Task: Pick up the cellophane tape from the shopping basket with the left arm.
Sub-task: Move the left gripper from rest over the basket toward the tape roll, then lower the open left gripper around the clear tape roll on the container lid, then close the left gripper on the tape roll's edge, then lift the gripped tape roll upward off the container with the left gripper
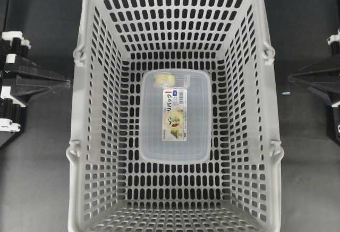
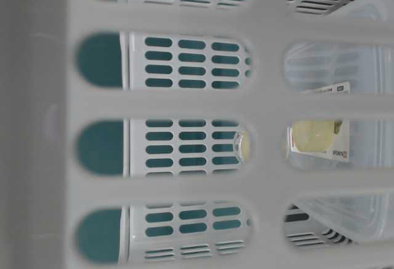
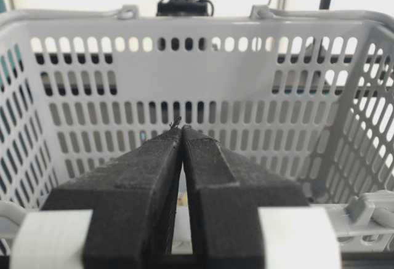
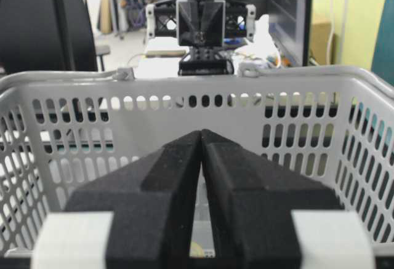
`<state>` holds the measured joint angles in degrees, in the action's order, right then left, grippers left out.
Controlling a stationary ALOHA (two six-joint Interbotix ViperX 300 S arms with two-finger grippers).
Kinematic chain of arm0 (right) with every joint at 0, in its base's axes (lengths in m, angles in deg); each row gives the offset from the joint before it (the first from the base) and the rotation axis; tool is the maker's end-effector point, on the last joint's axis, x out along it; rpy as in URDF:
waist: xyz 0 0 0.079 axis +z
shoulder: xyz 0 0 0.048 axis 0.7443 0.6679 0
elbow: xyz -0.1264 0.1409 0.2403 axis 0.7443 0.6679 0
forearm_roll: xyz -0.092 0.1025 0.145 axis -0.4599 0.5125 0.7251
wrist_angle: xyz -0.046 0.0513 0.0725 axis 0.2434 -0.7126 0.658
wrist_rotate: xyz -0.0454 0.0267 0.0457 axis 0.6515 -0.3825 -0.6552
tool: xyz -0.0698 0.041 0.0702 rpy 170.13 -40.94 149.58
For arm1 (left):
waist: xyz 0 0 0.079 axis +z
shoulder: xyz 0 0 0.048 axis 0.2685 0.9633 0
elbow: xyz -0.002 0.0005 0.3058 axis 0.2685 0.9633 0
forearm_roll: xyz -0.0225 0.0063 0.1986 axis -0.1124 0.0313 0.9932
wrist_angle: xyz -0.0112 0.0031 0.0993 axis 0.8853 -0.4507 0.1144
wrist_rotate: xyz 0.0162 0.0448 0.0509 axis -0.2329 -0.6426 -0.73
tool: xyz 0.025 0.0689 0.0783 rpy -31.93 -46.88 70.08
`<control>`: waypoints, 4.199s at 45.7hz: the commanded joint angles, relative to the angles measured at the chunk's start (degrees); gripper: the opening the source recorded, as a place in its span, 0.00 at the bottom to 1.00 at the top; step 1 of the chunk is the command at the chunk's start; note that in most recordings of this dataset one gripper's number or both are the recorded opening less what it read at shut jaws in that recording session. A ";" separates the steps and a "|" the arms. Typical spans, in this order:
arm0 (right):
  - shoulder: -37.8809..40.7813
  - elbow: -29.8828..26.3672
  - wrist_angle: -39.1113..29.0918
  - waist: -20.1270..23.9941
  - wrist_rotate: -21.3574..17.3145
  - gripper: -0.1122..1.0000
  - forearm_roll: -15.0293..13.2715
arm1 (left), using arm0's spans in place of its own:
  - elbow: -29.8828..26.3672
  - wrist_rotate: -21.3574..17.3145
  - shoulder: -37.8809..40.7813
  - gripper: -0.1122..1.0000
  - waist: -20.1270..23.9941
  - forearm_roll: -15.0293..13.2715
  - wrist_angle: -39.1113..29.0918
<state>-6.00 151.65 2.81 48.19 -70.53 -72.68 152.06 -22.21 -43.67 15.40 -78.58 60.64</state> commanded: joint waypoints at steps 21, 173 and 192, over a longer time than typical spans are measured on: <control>-0.53 -1.49 -12.57 0.09 -0.44 0.11 0.18 | -23.99 2.55 9.58 0.10 -2.37 2.46 -34.37; -4.39 -1.49 -13.89 1.67 -3.60 0.75 0.53 | -91.49 0.00 64.25 0.56 -4.57 2.46 -99.14; -4.48 -1.41 -13.89 1.67 -3.52 0.75 0.53 | -91.32 0.09 64.69 0.56 -4.57 2.46 -98.70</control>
<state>-10.83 151.12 -11.69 49.77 -74.05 -72.33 61.71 -22.30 21.81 10.92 -76.21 -38.58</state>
